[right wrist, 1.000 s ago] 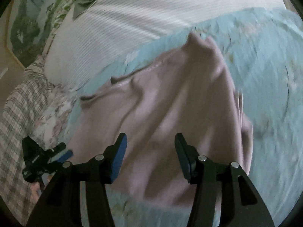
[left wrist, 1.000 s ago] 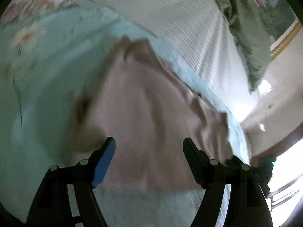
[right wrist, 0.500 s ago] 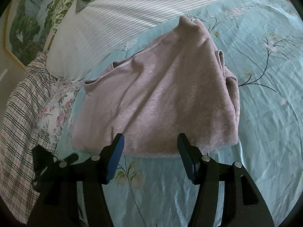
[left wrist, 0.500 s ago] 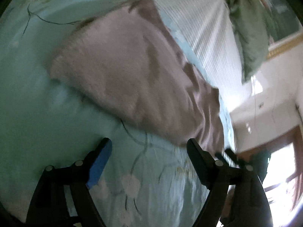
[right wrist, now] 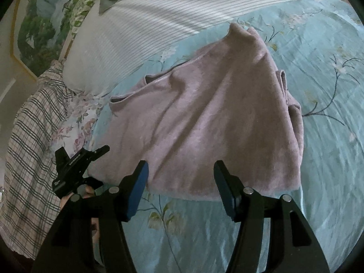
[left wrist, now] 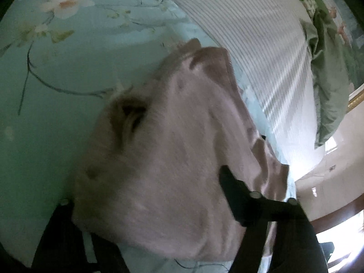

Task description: Fold small clothes

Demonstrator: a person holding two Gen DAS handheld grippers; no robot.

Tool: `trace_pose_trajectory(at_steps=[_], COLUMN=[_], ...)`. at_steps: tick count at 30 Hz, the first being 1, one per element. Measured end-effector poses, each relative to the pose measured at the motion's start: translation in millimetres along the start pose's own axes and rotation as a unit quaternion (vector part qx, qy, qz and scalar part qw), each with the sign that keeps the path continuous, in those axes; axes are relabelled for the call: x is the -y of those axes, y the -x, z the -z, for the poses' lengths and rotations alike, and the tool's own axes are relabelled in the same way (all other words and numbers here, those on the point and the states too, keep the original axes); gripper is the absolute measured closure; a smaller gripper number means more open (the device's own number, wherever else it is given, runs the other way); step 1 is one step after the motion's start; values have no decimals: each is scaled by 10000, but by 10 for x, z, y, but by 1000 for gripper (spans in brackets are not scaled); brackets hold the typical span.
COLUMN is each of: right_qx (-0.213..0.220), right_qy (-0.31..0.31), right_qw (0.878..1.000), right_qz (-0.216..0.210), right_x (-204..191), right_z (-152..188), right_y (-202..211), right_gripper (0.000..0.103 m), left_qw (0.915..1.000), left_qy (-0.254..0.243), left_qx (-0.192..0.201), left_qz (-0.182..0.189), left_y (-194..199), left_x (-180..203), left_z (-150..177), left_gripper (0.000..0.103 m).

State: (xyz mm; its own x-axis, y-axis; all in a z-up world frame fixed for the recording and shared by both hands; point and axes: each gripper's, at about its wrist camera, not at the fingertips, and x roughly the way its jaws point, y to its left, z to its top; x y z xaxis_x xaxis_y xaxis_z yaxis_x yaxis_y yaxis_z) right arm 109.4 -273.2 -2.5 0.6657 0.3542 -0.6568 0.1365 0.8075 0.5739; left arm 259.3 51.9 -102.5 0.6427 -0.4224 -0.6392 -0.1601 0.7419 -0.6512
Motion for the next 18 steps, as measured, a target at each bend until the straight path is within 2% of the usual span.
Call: trace_pose_trajectory(at_steps=[1, 2, 3, 4, 7, 10, 13, 18], right_qx=[5, 24, 41, 52, 47, 19, -48, -276], right_qy=[-26, -46, -46, -36, -63, -92, -188, -357], right_qw=[10000, 10000, 9999, 9999, 9997, 9996, 9988, 9964], right_qz=[-24, -76, -108, -132, -226, -252, -452, -718], right_x=[16, 30, 40, 44, 81, 125, 186, 262], right_z=[-42, -105, -152, -201, -384, -558, -689, -841], right_y=[-10, -19, -25, -33, -80, -121, -143, -203], right_gripper=[42, 42, 42, 42, 42, 42, 42, 42], left_qw=[10000, 9999, 9999, 9999, 9989, 9933, 9825, 9536], left_qy=[-34, -59, -60, -63, -366, -1021, -1729, -2926], left_qx=[32, 63, 85, 109, 277, 428, 391, -6], left_qz=[-77, -119, -84, -27, 125, 340, 571, 706], left_y=[8, 33, 44, 74, 180, 289, 325, 122], left_x=[6, -19, -20, -19, 180, 624, 1154, 1904], left_z=[-29, -77, -105, -141, -169, -115, 41, 565], left_gripper=[58, 66, 83, 90, 92, 93, 93, 93])
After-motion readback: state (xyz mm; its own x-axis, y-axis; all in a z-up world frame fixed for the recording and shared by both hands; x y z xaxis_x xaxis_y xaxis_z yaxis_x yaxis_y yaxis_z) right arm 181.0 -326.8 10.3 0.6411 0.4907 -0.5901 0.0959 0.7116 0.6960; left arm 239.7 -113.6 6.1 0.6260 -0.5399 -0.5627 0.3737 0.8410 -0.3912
